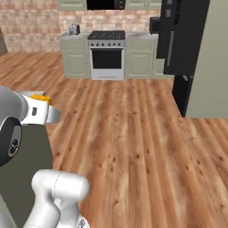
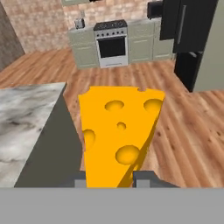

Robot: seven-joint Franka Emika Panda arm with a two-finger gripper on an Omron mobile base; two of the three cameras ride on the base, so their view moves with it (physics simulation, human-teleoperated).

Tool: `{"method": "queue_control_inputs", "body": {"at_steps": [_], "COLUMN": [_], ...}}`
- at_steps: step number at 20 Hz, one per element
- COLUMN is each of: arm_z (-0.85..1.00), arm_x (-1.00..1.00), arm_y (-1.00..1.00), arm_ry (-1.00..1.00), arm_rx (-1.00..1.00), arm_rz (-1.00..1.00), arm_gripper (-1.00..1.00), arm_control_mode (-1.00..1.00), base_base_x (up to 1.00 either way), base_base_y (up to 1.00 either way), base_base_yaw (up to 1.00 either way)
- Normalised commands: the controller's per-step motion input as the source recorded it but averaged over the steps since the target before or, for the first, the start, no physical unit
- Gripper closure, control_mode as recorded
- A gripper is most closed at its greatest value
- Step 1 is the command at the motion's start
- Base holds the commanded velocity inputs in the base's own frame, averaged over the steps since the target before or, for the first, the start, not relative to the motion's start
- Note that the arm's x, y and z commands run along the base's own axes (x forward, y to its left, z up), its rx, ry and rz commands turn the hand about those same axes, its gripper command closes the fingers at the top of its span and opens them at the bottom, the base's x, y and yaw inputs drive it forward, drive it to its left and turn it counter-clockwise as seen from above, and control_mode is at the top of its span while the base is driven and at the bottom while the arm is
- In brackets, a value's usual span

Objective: Take the cheese, fish, and sweet potato from the fridge and place them on the plate on the dining counter to create an appetizer plate.

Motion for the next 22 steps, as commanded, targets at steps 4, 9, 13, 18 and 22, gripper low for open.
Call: {"method": "queue_control_inputs", "body": {"at_steps": [4,9,13,18,22], "arm_z": [0.0,0.0,0.0,0.0,0.0], "arm_x": [0.0,0.0,0.0,0.0,0.0], "arm_y": [0.0,0.0,0.0,0.0,0.0], "arm_ry": [0.0,0.0,0.0,0.0,0.0], "arm_rx": [0.0,0.0,0.0,0.0,0.0], "arm_rz": [0.0,0.0,0.0,0.0,0.0], "arm_gripper": [1.0,1.0,1.0,1.0,1.0], "arm_control_mode": [1.0,1.0,1.0,1.0,1.0], "base_base_x": [-1.0,-1.0,-1.0,-1.0,-0.81], "base_base_y": [0.41,0.49,0.65,0.79,1.0], "base_base_yaw": [0.0,0.0,0.0,0.0,0.0]}}
